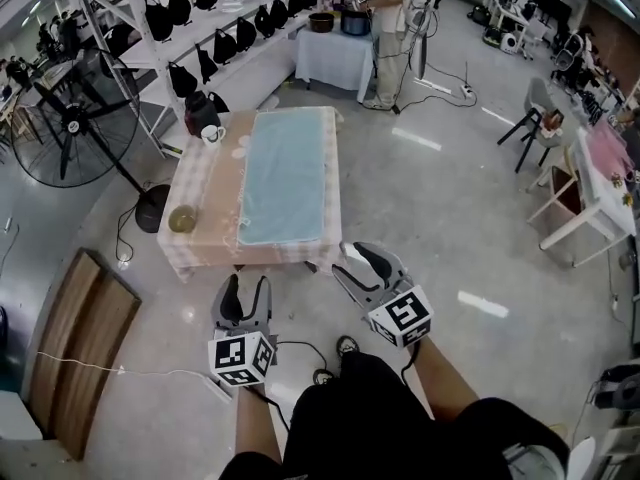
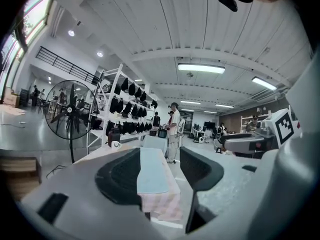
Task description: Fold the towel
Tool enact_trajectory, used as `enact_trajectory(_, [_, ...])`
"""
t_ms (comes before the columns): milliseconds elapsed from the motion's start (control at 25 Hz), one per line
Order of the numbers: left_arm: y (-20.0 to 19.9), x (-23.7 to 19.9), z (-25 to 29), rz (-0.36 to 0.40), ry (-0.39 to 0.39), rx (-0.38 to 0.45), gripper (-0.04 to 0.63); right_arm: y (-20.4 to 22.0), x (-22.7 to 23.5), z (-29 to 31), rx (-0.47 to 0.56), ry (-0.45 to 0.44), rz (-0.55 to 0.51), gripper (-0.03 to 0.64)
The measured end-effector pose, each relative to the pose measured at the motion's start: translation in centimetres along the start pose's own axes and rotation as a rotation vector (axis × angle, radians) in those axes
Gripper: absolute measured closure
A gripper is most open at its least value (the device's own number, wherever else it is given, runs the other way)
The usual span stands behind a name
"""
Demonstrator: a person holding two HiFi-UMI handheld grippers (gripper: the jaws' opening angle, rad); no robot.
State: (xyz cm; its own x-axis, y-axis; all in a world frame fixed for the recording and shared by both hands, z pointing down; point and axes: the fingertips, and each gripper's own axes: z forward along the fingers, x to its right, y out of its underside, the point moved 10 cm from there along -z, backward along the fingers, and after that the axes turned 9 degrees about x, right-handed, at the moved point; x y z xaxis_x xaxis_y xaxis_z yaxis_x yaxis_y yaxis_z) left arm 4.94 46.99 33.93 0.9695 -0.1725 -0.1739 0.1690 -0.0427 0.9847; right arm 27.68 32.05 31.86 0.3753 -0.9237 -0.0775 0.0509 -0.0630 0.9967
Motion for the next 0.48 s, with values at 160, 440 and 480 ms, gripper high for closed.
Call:
enact_trajectory(160, [0.6, -3.5, 3.2, -0.015, -0.027, -0.019, 0.368, 1.4, 1.9, 4.8, -0.012, -0.010, 0.010, 0.410])
enact_trajectory(440, [0.4, -8.2, 13.4, 0.011, -0.023, -0.034, 0.367, 3.4, 7.6, 14.5, -0.013, -0.040, 0.003, 0.410])
enact_trajectory(480, [0.2, -8.9, 15.1, 0.012, -0.020, -0.037, 0.367, 3.7, 8.6, 15.9, -0.018, -0.043, 0.008, 0.410])
